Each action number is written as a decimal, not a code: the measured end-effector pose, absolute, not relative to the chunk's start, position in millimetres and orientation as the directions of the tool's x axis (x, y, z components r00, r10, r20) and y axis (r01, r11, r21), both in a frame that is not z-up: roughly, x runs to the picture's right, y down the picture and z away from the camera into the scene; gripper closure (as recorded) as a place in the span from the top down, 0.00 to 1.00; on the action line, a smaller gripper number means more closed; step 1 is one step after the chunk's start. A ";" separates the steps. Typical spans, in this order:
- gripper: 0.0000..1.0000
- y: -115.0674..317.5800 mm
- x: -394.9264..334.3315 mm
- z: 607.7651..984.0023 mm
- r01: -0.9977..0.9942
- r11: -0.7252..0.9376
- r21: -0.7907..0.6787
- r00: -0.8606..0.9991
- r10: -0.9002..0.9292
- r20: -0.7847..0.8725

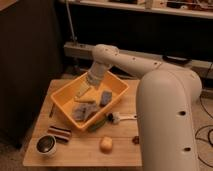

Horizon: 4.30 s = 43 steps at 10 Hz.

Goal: Place pepper in table surface

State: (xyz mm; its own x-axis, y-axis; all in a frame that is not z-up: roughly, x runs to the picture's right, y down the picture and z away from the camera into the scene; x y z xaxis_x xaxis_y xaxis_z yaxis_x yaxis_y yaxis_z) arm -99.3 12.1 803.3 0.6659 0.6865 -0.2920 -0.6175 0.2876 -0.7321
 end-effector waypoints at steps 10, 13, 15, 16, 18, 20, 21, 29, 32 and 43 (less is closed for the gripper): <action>0.80 12.1 -99.3 803.3 -0.617 0.288 -0.732 0.666 0.687 -0.292; 0.80 12.1 -99.2 803.4 -0.618 0.288 -0.732 0.666 0.687 -0.292; 0.80 12.1 -99.3 803.3 -0.618 0.288 -0.732 0.666 0.687 -0.292; 0.80 12.1 -99.2 803.4 -0.618 0.288 -0.732 0.666 0.687 -0.292; 0.80 12.1 -99.3 803.3 -0.618 0.288 -0.732 0.666 0.687 -0.292; 0.80 12.1 -99.3 803.3 -0.617 0.288 -0.732 0.666 0.687 -0.292; 0.80 11.6 -99.5 803.1 -0.616 0.290 -0.732 0.668 0.686 -0.290; 0.80 -5.4 -33.4 646.7 -0.479 0.460 -0.748 0.763 0.639 -0.097; 0.80 1.8 11.9 609.6 -0.533 0.455 -0.713 0.711 0.698 -0.086; 0.80 96.0 70.6 574.3 -0.237 0.674 -0.699 0.754 0.582 0.306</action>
